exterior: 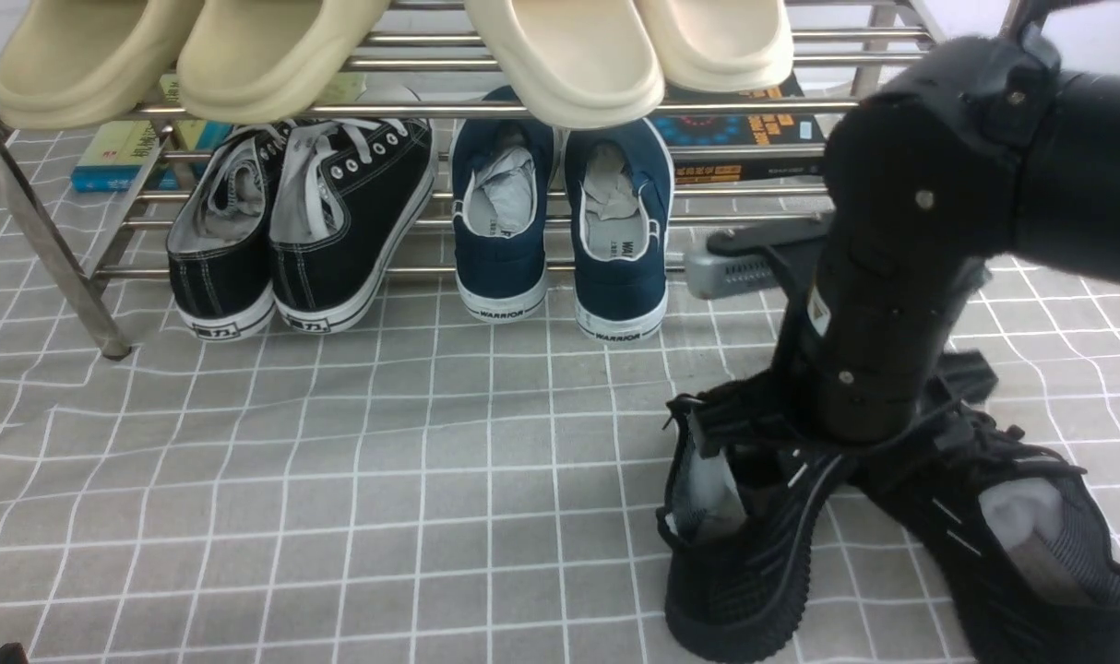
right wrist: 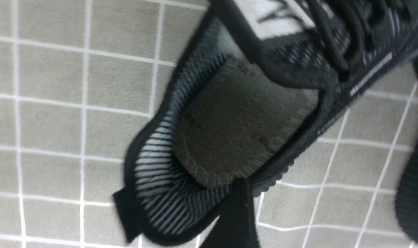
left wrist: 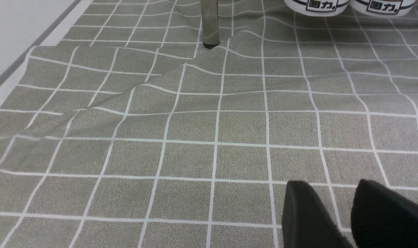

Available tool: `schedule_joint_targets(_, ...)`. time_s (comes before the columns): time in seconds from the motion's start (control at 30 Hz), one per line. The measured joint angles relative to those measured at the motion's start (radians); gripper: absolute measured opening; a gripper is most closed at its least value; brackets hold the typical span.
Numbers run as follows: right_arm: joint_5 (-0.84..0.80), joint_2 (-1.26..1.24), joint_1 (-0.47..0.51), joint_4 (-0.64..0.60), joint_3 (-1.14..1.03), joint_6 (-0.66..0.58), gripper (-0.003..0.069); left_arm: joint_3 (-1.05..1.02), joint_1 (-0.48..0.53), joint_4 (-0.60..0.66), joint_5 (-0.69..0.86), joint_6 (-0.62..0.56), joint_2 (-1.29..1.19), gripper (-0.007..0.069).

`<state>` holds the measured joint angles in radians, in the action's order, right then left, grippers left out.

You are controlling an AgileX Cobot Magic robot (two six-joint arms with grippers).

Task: Take the shoes off the shelf with your hand from the grey coffee tablecloth.

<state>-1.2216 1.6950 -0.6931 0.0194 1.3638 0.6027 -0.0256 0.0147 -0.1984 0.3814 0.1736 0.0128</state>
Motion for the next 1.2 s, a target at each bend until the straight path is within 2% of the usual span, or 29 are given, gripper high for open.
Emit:
schedule_joint_targets(0.1,0.042,0.029,0.0,0.004,-0.041,0.084,0.0601,0.0,0.0,0.0,0.0,0.0,0.0,0.024)
schedule_joint_targets(0.27,0.118,0.093,0.0,0.014,-0.051,0.133,0.0512,0.0,0.0,0.0,0.0,0.0,0.0,0.024)
schedule_joint_targets(0.33,0.121,0.104,0.0,0.005,-0.051,0.138,0.0474,0.0,0.0,0.0,0.0,0.0,0.0,0.024)
schedule_joint_targets(0.43,0.083,0.092,0.0,-0.019,-0.051,0.108,0.0455,0.0,0.0,0.0,0.0,0.0,0.0,0.024)
schedule_joint_targets(0.6,0.02,-0.003,0.0,-0.019,-0.032,0.102,0.0453,0.0,0.0,0.0,0.0,0.0,0.0,0.024)
schedule_joint_targets(0.8,0.074,-0.078,0.0,0.081,-0.023,0.294,0.0481,0.0,0.0,0.0,0.0,0.0,0.0,0.024)
schedule_joint_targets(0.83,0.079,-0.078,0.0,0.084,-0.023,0.294,0.0482,0.0,0.0,0.0,0.0,0.0,0.0,0.024)
schedule_joint_targets(0.93,0.132,-0.026,0.0,0.091,-0.023,0.409,0.0493,0.0,0.0,0.0,0.0,0.0,0.0,0.024)
schedule_joint_targets(1.2,0.181,0.123,-0.001,0.086,-0.024,0.454,0.0494,0.0,0.0,0.0,0.0,0.0,0.0,0.024)
